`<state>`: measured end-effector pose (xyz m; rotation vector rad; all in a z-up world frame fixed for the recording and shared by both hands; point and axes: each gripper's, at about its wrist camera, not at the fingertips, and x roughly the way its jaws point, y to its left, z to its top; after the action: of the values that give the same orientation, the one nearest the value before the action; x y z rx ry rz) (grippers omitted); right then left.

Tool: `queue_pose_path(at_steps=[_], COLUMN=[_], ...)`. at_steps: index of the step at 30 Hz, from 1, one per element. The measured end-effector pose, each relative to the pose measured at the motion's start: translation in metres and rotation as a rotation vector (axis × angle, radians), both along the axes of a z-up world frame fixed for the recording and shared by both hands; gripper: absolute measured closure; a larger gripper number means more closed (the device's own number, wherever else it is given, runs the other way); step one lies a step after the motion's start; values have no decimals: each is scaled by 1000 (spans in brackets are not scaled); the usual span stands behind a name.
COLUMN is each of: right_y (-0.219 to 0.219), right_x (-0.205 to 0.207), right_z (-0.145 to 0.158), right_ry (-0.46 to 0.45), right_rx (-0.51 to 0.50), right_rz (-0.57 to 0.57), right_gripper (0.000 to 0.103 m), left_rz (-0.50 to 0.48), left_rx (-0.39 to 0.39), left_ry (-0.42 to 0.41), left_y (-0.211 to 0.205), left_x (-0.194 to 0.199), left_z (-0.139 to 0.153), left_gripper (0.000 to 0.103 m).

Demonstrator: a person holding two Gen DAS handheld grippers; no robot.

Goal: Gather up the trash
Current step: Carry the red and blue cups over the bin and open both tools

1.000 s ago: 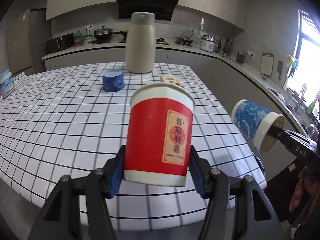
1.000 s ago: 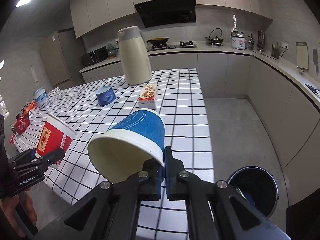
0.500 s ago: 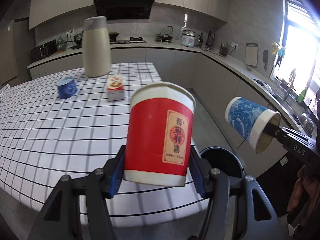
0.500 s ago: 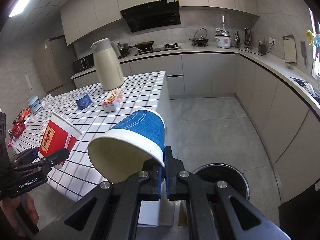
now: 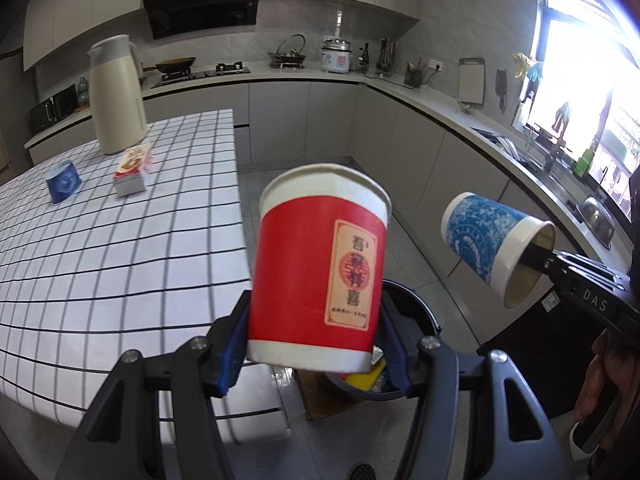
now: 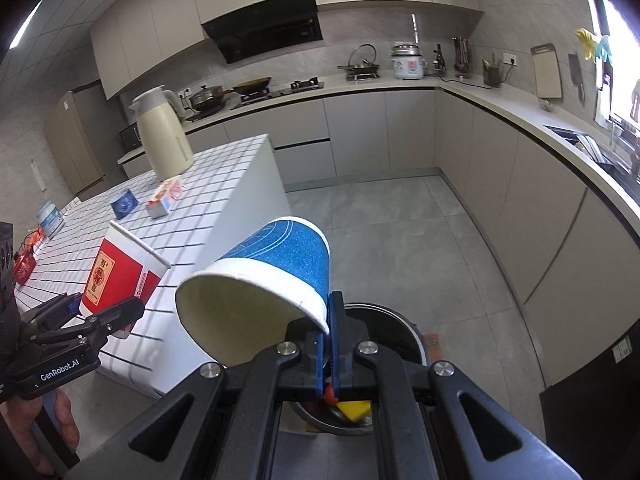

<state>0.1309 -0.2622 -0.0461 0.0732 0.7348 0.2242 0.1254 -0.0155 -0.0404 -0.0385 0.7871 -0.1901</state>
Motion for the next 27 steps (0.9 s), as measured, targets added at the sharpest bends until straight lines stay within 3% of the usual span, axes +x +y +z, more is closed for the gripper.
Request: queue_pose_path(at_steps=[10,27], right_y=[-53,-88], right_x=[4,48], right_z=[-27,-118], right_ry=[63,233], right_rx=[-12,-24], right_rz=[-3,65], right_gripper=[100,100], left_rz=[0,32], left_rx=[11,34], left_ry=[70,211], left_y=[-51,-97], left_x=[6,32], left_z=[-34,-99], left_gripper=[44,43])
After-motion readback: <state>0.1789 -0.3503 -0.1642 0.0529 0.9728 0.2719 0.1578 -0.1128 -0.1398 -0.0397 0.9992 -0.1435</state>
